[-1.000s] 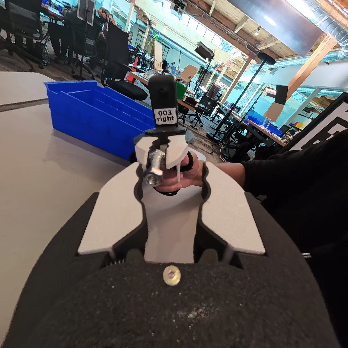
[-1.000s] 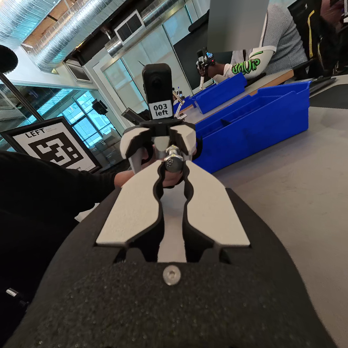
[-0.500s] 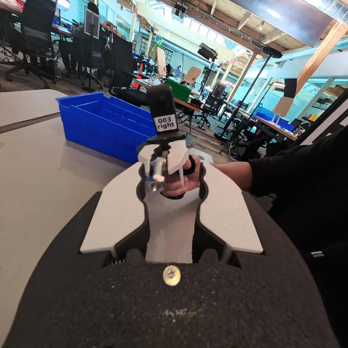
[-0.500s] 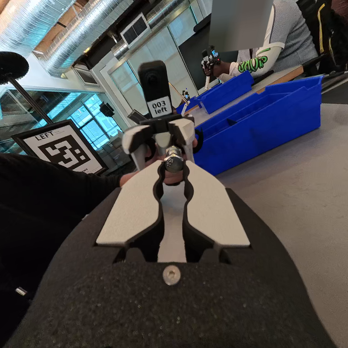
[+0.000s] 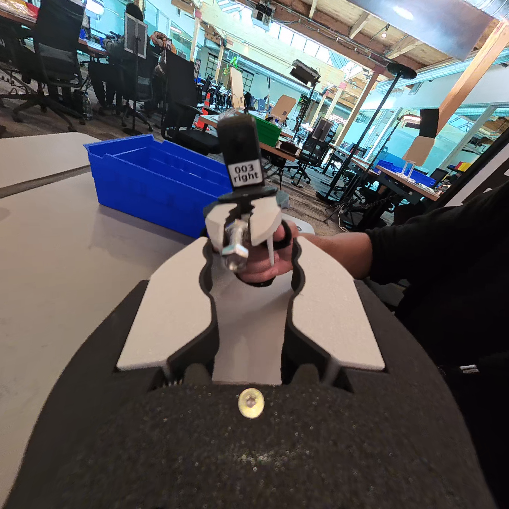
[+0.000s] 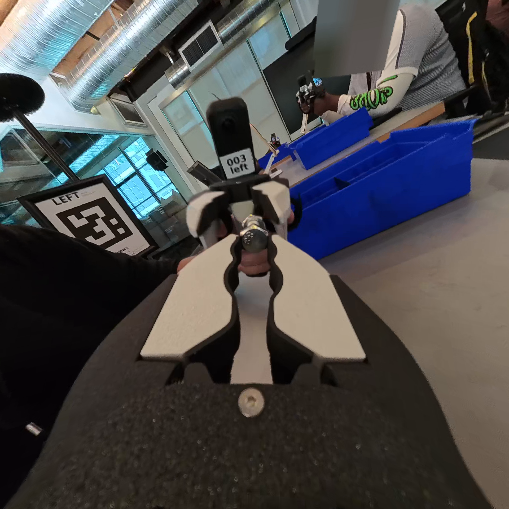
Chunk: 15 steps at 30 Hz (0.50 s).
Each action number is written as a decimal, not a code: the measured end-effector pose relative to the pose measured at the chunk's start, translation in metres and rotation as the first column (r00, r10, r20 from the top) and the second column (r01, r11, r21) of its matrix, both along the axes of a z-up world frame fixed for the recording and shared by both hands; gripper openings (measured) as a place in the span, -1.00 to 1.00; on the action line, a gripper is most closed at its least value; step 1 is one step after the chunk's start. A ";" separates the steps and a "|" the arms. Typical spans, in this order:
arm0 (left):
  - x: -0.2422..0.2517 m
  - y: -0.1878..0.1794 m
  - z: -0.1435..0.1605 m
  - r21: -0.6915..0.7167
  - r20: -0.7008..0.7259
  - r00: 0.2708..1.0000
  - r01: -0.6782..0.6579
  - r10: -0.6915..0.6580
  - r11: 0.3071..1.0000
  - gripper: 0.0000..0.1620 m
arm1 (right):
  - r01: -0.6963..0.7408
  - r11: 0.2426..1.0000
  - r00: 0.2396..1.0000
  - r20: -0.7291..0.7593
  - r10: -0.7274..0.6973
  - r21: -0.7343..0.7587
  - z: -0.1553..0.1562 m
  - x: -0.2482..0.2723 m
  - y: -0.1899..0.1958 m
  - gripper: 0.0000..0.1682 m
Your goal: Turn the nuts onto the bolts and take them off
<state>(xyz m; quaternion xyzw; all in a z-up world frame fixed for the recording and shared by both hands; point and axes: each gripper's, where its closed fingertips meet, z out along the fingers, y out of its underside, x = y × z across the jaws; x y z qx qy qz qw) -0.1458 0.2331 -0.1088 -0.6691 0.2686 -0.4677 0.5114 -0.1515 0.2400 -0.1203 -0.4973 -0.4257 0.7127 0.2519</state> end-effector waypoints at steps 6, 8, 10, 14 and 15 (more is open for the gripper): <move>0.004 -0.002 -0.011 -0.026 -0.005 1.000 0.021 -0.021 0.999 -0.33 | 0.035 0.999 0.999 0.005 -0.035 0.040 0.006 -0.001 0.008 -0.79; 0.005 -0.002 -0.005 -0.011 -0.003 1.000 0.010 -0.010 1.000 -0.26 | 0.021 1.000 1.000 0.003 -0.021 0.018 0.001 -0.001 0.006 -0.79; 0.003 -0.005 0.005 0.010 0.023 1.000 0.018 -0.018 1.000 -0.32 | 0.016 1.000 0.999 0.027 -0.017 0.022 -0.006 -0.002 0.002 -0.79; -0.003 -0.001 0.005 0.020 0.009 1.000 -0.015 0.015 1.000 -0.35 | 0.000 1.000 1.000 -0.007 0.000 0.005 0.003 0.000 -0.001 -0.79; -0.003 0.000 0.000 0.005 -0.002 1.000 -0.017 0.017 1.000 -0.35 | 0.002 1.000 1.000 -0.013 -0.002 0.016 0.007 0.000 -0.001 -0.79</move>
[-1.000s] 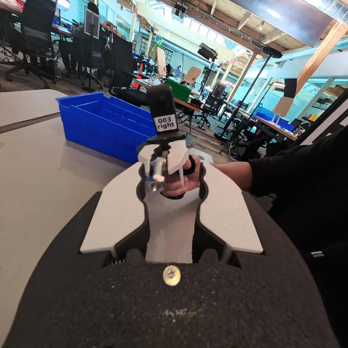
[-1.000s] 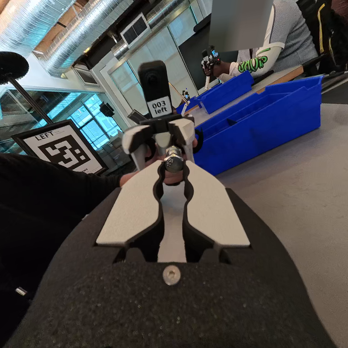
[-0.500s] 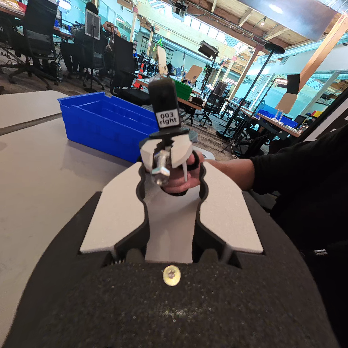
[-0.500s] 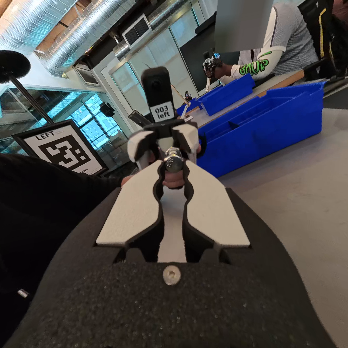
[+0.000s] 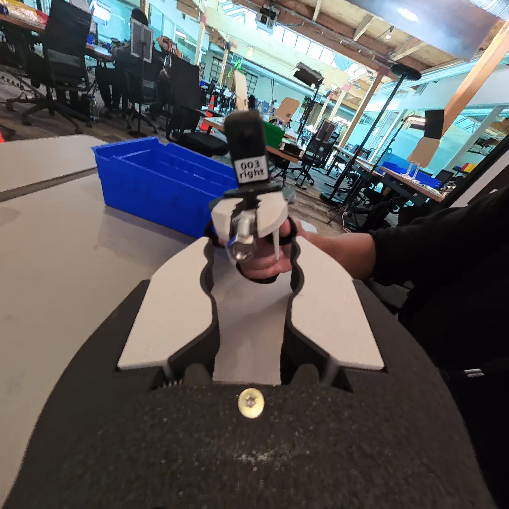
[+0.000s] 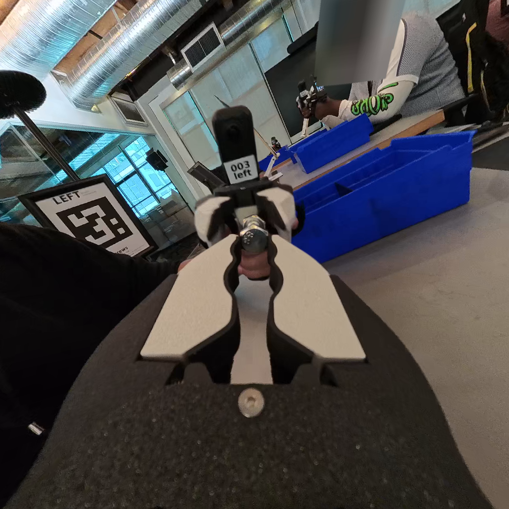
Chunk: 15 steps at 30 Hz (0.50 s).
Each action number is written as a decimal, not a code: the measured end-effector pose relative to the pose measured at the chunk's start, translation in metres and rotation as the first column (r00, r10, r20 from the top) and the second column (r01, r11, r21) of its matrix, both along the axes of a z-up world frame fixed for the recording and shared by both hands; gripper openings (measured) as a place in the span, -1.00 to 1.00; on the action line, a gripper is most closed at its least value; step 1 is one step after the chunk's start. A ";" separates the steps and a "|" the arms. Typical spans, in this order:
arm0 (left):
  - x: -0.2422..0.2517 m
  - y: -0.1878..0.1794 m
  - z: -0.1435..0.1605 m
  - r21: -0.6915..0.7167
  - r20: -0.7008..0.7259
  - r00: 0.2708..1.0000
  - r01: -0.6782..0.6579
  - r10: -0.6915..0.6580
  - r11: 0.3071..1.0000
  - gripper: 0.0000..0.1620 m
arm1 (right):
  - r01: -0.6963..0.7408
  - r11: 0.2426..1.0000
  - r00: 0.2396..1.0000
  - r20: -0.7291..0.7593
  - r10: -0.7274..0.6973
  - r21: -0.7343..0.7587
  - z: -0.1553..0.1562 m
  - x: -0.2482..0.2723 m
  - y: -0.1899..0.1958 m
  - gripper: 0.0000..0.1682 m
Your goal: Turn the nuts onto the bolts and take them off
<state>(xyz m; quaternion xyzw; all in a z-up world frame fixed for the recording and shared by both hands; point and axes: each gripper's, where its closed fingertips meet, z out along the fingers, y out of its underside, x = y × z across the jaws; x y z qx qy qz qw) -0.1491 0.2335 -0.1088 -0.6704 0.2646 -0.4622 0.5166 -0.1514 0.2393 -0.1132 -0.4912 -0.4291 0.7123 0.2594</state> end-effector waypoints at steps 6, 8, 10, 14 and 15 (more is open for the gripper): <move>0.012 -0.005 -0.007 -0.026 -0.007 0.999 0.035 -0.036 0.999 -0.32 | 0.020 1.000 1.000 0.018 -0.020 0.024 -0.001 -0.001 0.003 -0.79; 0.014 -0.009 0.007 0.011 0.006 0.999 0.037 -0.037 0.999 -0.17 | -0.001 1.000 1.000 0.002 0.001 0.001 -0.002 0.000 0.001 -0.79; 0.013 -0.018 0.025 0.069 0.037 0.998 0.053 -0.056 0.996 -0.36 | 0.024 0.999 0.999 0.031 -0.024 0.029 -0.007 -0.001 0.002 -0.79; 0.004 -0.012 0.024 0.081 0.000 1.000 -0.013 0.013 0.997 -0.34 | 0.014 1.000 1.000 0.003 -0.014 0.004 0.000 0.001 0.003 -0.79; 0.002 -0.009 0.017 0.054 -0.007 1.000 -0.023 0.024 0.998 -0.34 | 0.014 1.000 1.000 -0.001 -0.014 0.008 0.001 0.001 0.003 -0.79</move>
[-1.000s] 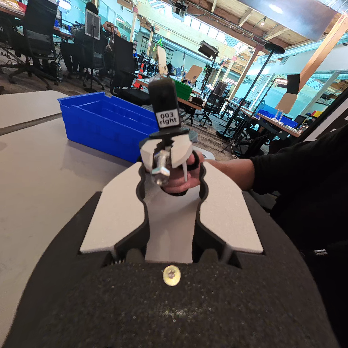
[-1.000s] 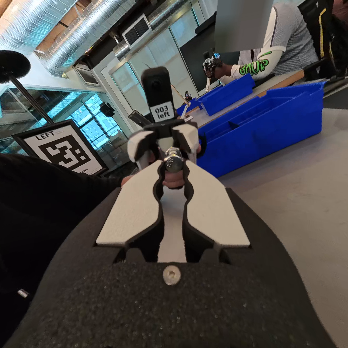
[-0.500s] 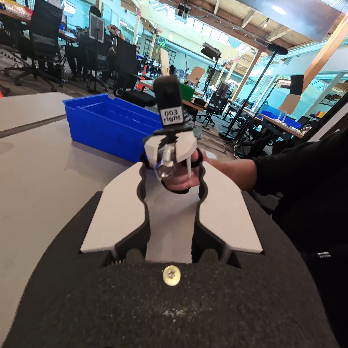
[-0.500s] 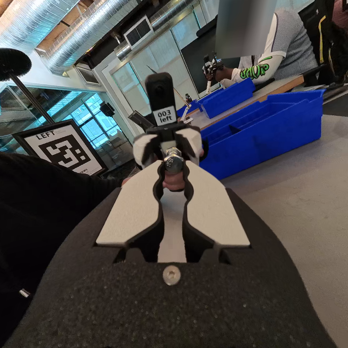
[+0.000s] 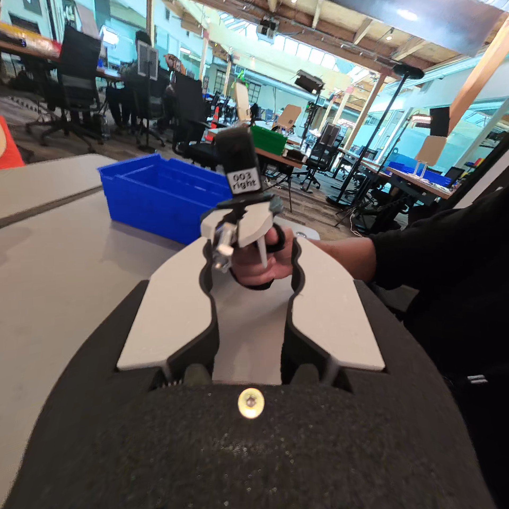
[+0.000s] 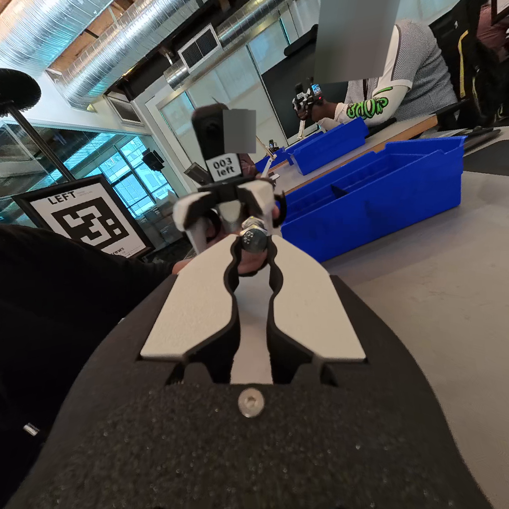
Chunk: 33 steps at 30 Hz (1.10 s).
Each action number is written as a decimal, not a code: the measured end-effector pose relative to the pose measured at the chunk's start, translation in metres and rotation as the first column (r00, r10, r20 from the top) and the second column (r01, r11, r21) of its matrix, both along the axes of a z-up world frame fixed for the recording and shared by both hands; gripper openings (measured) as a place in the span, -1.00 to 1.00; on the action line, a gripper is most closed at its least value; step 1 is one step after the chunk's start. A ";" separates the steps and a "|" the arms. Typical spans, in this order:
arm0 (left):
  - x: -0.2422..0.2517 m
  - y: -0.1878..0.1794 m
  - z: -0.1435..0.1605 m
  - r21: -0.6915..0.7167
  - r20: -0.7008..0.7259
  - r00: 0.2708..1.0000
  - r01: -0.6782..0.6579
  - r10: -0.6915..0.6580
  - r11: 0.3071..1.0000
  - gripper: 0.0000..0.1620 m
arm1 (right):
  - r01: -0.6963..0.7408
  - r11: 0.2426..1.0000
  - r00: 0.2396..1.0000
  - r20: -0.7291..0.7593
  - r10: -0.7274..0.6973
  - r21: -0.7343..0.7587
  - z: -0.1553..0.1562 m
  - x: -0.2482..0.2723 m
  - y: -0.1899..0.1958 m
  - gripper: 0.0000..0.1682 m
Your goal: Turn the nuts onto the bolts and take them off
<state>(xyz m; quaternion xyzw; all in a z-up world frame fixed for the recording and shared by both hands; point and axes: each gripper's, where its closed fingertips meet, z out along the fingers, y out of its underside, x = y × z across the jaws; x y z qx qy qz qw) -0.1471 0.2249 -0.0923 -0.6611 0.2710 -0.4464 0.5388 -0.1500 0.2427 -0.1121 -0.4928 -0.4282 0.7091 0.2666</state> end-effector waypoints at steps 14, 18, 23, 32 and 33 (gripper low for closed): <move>-0.006 0.002 0.008 0.028 0.038 0.999 -0.030 0.029 0.999 -0.36 | -0.003 1.000 1.000 0.001 0.003 -0.004 -0.004 -0.001 -0.002 -0.79; -0.006 0.010 -0.024 -0.082 0.024 0.999 -0.020 0.023 0.996 -0.33 | 0.000 1.000 1.000 -0.019 0.000 0.011 0.005 -0.001 -0.004 -0.79; 0.010 0.002 -0.015 -0.053 0.030 0.999 0.017 -0.015 0.998 -0.21 | 0.010 1.000 1.000 -0.001 -0.010 0.012 -0.003 -0.001 -0.001 -0.79; -0.002 0.003 -0.012 -0.035 0.014 1.000 -0.025 0.026 0.999 -0.33 | 0.007 1.000 1.000 -0.014 -0.007 -0.001 0.000 0.001 0.000 -0.79; 0.000 0.006 -0.025 -0.064 -0.010 1.000 -0.027 0.026 0.998 -0.30 | 0.004 1.000 1.000 -0.020 -0.004 0.000 0.002 0.002 -0.002 -0.79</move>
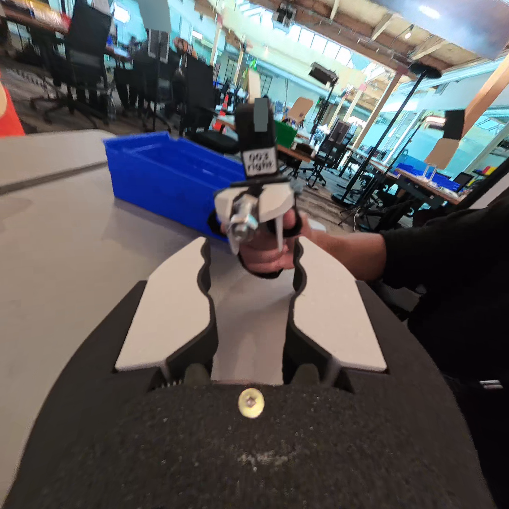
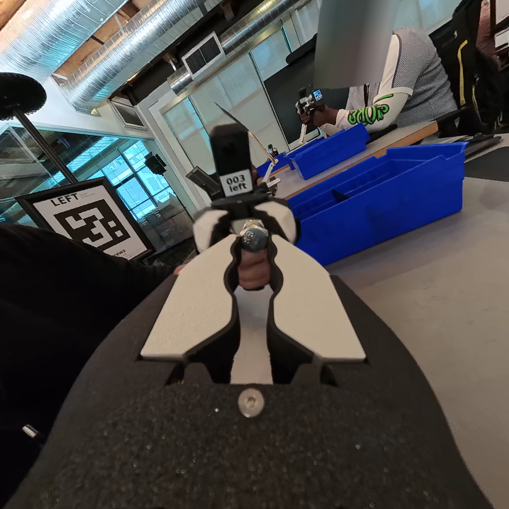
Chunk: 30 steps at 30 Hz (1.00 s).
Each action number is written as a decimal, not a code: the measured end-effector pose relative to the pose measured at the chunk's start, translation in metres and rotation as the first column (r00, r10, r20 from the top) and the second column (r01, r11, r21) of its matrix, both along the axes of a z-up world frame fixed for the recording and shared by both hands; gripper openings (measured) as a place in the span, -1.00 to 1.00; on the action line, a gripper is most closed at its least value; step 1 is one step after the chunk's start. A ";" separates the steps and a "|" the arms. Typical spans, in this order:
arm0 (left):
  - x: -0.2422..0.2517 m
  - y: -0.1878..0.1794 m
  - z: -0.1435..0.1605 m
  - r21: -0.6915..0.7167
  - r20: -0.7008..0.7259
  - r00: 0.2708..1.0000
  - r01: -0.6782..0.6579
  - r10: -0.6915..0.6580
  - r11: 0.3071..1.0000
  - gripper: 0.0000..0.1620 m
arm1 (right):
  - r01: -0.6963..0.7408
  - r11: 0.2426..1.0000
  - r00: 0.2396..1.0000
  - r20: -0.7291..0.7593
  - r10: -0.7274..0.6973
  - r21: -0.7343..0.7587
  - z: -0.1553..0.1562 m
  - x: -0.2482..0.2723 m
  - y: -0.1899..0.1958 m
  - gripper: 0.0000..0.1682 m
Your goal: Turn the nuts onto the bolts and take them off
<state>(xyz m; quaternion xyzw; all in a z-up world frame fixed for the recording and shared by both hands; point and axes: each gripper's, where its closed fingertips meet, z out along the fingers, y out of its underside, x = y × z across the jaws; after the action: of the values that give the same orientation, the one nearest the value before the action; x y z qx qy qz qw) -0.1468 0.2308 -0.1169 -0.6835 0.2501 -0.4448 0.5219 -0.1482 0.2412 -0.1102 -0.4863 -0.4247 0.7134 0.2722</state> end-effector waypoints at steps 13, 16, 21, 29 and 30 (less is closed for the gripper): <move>-0.003 -0.017 0.043 0.117 0.067 0.997 0.015 -0.023 0.993 -0.35 | -0.004 1.000 1.000 0.028 0.005 -0.009 -0.010 -0.003 0.000 -0.79; -0.006 -0.003 0.012 0.018 0.024 1.000 -0.015 0.015 1.000 -0.33 | -0.011 1.000 1.000 -0.001 0.011 -0.020 -0.003 -0.002 -0.002 -0.79; 0.012 -0.006 0.006 0.018 0.031 0.999 0.036 -0.037 0.999 -0.21 | 0.001 1.000 1.000 0.022 -0.001 -0.004 -0.008 -0.003 -0.001 -0.79; -0.034 -0.008 0.027 0.091 -0.111 0.963 -0.238 0.247 0.967 -0.27 | 0.000 1.000 1.000 0.028 0.000 -0.010 -0.008 -0.002 0.000 -0.79; -0.047 -0.004 0.013 0.086 -0.182 0.917 -0.344 0.354 0.935 -0.27 | 0.004 1.000 1.000 0.029 -0.004 -0.005 -0.008 -0.001 0.000 -0.79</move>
<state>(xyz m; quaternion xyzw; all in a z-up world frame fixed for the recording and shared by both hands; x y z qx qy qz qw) -0.1942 0.2267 -0.1037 -0.7434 0.1853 -0.2692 0.5836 -0.1494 0.2414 -0.1178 -0.4982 -0.4259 0.7068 0.2661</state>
